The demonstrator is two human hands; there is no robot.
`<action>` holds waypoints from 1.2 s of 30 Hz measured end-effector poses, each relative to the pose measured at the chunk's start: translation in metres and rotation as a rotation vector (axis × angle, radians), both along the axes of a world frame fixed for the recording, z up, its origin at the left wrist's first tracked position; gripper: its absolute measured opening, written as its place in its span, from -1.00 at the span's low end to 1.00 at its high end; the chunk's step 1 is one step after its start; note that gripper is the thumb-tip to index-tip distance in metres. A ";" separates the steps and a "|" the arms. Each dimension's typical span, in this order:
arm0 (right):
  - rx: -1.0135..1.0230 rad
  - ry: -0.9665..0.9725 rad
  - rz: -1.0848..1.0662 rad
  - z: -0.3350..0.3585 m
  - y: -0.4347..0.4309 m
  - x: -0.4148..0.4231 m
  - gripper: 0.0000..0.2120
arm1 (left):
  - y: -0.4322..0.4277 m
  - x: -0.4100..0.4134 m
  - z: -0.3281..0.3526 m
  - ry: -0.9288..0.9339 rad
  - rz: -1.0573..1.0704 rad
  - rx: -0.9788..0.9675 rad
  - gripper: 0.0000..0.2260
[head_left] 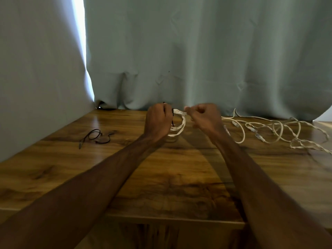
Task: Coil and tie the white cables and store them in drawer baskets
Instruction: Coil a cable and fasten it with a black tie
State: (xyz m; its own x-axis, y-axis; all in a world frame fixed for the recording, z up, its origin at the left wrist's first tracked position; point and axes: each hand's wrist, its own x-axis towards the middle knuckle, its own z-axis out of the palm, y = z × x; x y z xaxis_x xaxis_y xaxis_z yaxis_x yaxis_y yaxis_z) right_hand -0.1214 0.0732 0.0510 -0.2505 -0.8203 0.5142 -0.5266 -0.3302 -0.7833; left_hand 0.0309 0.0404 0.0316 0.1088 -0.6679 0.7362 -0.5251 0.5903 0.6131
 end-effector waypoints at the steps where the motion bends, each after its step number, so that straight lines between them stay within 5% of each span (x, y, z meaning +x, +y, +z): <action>1: -0.095 -0.010 0.050 0.003 0.006 0.003 -0.65 | -0.004 0.003 0.000 0.022 0.017 0.023 -0.55; 5: -0.058 0.004 0.383 0.014 0.027 0.015 -0.78 | -0.012 0.013 -0.002 0.057 0.089 0.062 -0.65; 10: 0.092 0.337 0.291 0.004 0.026 0.038 -0.82 | -0.012 0.016 0.001 0.066 0.132 0.065 -0.65; 13: 0.159 0.372 0.293 -0.003 0.027 0.047 -0.81 | -0.011 0.013 -0.001 0.059 0.086 0.067 -0.67; 20: 0.043 0.246 0.225 0.002 0.019 0.040 -0.80 | -0.012 0.012 -0.001 0.022 0.106 0.076 -0.70; 28: -0.376 0.546 -0.058 0.000 0.026 0.047 -0.91 | -0.018 0.017 -0.001 -0.015 0.134 0.158 -0.65; 36: -0.397 0.380 0.015 -0.004 0.014 0.032 -0.87 | -0.011 0.013 -0.006 0.074 -0.203 0.232 -0.63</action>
State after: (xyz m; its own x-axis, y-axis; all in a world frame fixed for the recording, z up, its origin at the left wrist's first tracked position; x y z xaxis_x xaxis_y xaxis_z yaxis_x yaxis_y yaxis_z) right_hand -0.0895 0.0876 0.0466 0.0231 -0.5471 0.8368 -0.7411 -0.5711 -0.3529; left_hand 0.0438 0.0297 0.0256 0.0032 -0.8306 0.5569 -0.3597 0.5187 0.7756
